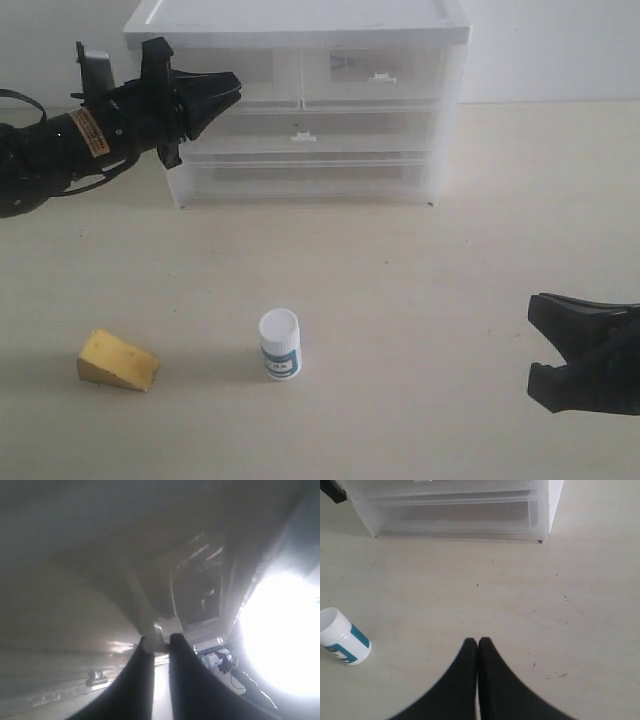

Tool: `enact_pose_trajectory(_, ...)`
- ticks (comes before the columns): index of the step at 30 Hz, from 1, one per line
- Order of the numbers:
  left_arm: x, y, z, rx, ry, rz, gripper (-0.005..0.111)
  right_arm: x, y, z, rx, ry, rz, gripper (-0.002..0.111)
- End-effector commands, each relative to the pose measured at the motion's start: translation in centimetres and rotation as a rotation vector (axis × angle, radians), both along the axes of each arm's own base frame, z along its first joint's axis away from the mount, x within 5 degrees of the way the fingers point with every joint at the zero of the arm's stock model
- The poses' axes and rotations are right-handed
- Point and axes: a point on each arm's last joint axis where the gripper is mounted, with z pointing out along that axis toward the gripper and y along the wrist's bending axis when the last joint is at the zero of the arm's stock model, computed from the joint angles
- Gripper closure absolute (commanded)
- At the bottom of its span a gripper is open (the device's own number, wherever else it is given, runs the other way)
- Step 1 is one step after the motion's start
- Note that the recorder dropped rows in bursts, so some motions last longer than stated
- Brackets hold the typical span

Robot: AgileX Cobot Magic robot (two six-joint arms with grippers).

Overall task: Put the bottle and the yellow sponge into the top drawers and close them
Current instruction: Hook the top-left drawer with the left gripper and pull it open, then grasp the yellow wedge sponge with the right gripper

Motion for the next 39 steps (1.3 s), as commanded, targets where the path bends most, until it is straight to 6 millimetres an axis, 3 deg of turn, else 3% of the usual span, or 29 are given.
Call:
enact_pose_trajectory(1, -1.7, 0.1, 0.4, 0.002, -0.049, -0.004, 0.103, 0.2, 0.2, 0.4, 0.004, -0.027, 0.006, 0.109)
enact_pose_trajectory(10, -12.0, -0.5, 0.6, 0.138, -0.031, -0.065, 0.103, 0.2, 0.2, 0.4, 0.002, -0.028, 0.008, 0.109)
enact_pose_trajectory(15, -14.4, -0.3, 1.2, 0.188, -0.077, -0.084, 0.103, 0.2, 0.2, 0.4, 0.002, -0.028, 0.008, 0.109)
enact_pose_trajectory(17, -14.7, -0.5, 1.1, 0.184, -0.057, -0.115, 0.092, 0.2, 0.2, 0.4, 0.002, -0.028, 0.008, 0.109)
enact_pose_trajectory(20, -15.0, -0.6, 0.9, 0.187, -0.046, -0.152, 0.056, 0.2, 0.2, 0.4, 0.001, -0.029, 0.008, 0.109)
enact_pose_trajectory(21, -15.2, -0.8, 0.8, 0.199, -0.046, -0.188, 0.053, 0.2, 0.2, 0.3, -0.003, -0.023, 0.010, 0.109)
enact_pose_trajectory(23, -16.0, -1.1, 0.7, 0.227, -0.045, -0.282, 0.060, 0.1, 0.3, 0.3, -0.014, -0.023, 0.037, 0.109)
enact_pose_trajectory(24, -16.4, -1.1, 0.6, 0.247, -0.052, -0.326, 0.069, 0.0, 0.5, 0.4, -0.017, -0.027, 0.060, 0.109)
enact_pose_trajectory(25, -17.1, -1.1, 0.6, 0.271, -0.058, -0.379, 0.086, 0.1, 0.8, 0.6, -0.030, -0.021, 0.096, 0.109)
enact_pose_trajectory(27, -18.6, -1.0, 0.5, 0.307, -0.093, -0.406, 0.103, 0.4, 1.4, 1.2, -0.036, 0.017, 0.125, 0.109)
enact_pose_trajectory(31, -21.8, -0.6, 1.9, 0.354, -0.209, -0.401, 0.103, 0.7, 2.7, 2.5, 0.012, 0.017, 0.200, 0.109)
enact_pose_trajectory(34, -22.9, 0.3, 4.6, 0.380, -0.352, -0.335, 0.103, -0.1, 5.3, 3.4, 0.030, -0.019, 0.408, 0.107)
enact_pose_trajectory(39, -24.2, 2.8, 9.6, 0.484, -0.569, -0.070, 0.103, 0.4, 10.9, 4.0, -0.019, 0.024, 0.614, 0.085)
